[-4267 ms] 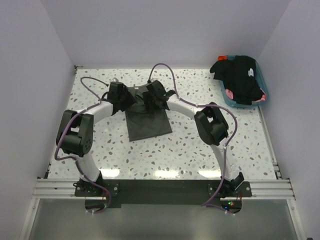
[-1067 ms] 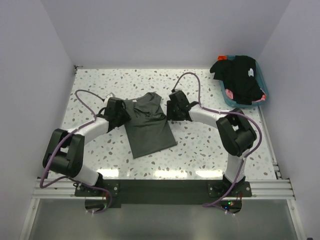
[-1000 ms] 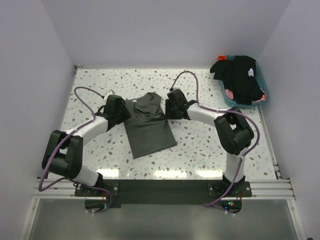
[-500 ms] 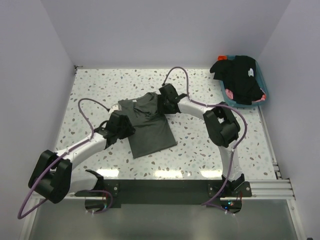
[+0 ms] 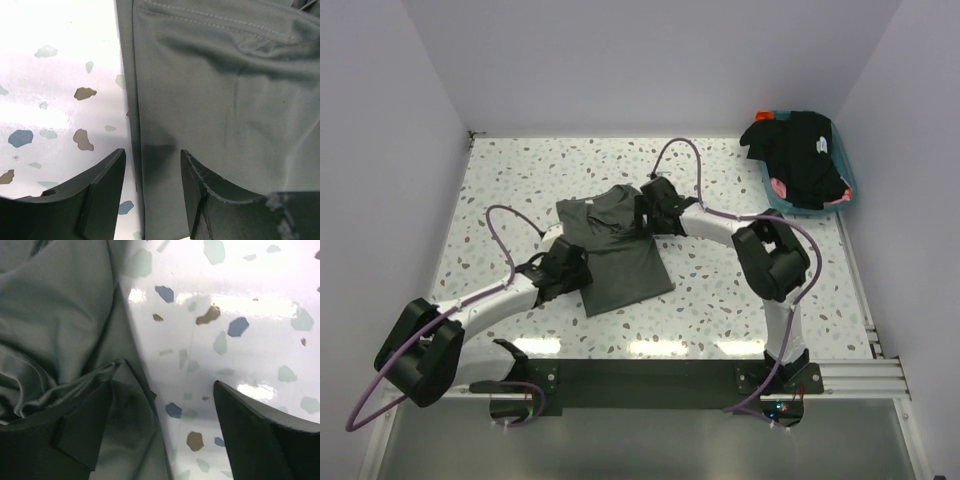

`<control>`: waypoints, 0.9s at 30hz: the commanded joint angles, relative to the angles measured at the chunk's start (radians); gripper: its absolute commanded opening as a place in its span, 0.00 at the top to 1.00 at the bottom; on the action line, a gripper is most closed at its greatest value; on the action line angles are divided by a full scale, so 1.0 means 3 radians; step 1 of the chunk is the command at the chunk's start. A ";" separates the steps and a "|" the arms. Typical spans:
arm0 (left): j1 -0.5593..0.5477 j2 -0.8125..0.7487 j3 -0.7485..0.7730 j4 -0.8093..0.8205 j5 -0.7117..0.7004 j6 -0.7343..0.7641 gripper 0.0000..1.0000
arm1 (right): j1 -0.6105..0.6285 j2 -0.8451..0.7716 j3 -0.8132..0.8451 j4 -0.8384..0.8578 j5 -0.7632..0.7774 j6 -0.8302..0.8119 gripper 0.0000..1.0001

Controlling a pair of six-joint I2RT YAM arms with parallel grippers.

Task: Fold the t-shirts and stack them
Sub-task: Fold the tshirt

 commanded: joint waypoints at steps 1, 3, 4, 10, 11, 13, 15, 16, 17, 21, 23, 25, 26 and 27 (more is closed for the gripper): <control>-0.0017 -0.0011 0.0203 -0.0017 -0.0174 -0.0031 0.46 | -0.0010 -0.0110 -0.0437 -0.0171 0.0087 0.0029 0.11; -0.0022 -0.0036 0.0198 -0.0068 -0.0144 -0.0092 0.45 | -0.0020 -0.0299 -0.0494 -0.0170 0.0087 0.0009 0.07; -0.0022 -0.0112 0.0167 -0.0098 -0.0138 -0.0138 0.43 | -0.0020 -0.0366 -0.0535 -0.0185 0.0122 -0.0012 0.06; -0.0042 -0.0588 -0.0175 -0.0522 -0.0026 -0.0730 0.41 | -0.0061 -0.1020 -0.0699 -0.0446 0.0026 -0.0027 0.01; -0.0108 -0.0634 -0.0241 -0.0654 -0.0026 -0.0873 0.41 | -0.0061 -0.1087 -0.0745 -0.0466 -0.0081 -0.0022 0.01; -0.0196 -0.0767 -0.0313 -0.0742 -0.0026 -0.1062 0.41 | -0.0061 -0.1321 -0.0973 -0.0477 -0.0153 0.0014 0.01; -0.0364 -0.0824 -0.0344 -0.0824 -0.0031 -0.1165 0.41 | -0.0056 -0.1450 -0.1158 -0.0426 -0.0306 0.0039 0.02; -0.0425 -0.0829 -0.0354 -0.0865 -0.0036 -0.1267 0.41 | -0.0046 -0.1537 -0.1341 -0.0406 -0.0388 0.0075 0.03; -0.0532 -0.0819 -0.0360 -0.0876 -0.0036 -0.1304 0.41 | -0.0035 -0.1573 -0.1424 -0.0365 -0.0444 0.0095 0.05; -0.0763 -0.0671 -0.0375 -0.0901 -0.0077 -0.1498 0.42 | 0.0184 -0.1681 -0.1838 -0.0252 -0.0557 0.0264 0.20; -0.0825 -0.0573 -0.0416 -0.0815 -0.0067 -0.1580 0.42 | 0.0302 -0.1686 -0.1916 -0.0216 -0.0547 0.0331 0.25; -0.0835 -0.0507 -0.0451 -0.0697 -0.0057 -0.1611 0.42 | 0.0404 -0.1655 -0.1992 -0.0155 -0.0471 0.0443 0.26; -0.0835 -0.0492 -0.0462 -0.0666 -0.0062 -0.1606 0.43 | 0.0410 -0.1645 -0.2013 -0.0079 -0.0471 0.0474 0.27; -0.0835 -0.0486 -0.0462 -0.0646 -0.0077 -0.1611 0.43 | 0.0410 -0.1635 -0.2043 -0.0058 -0.0481 0.0520 0.29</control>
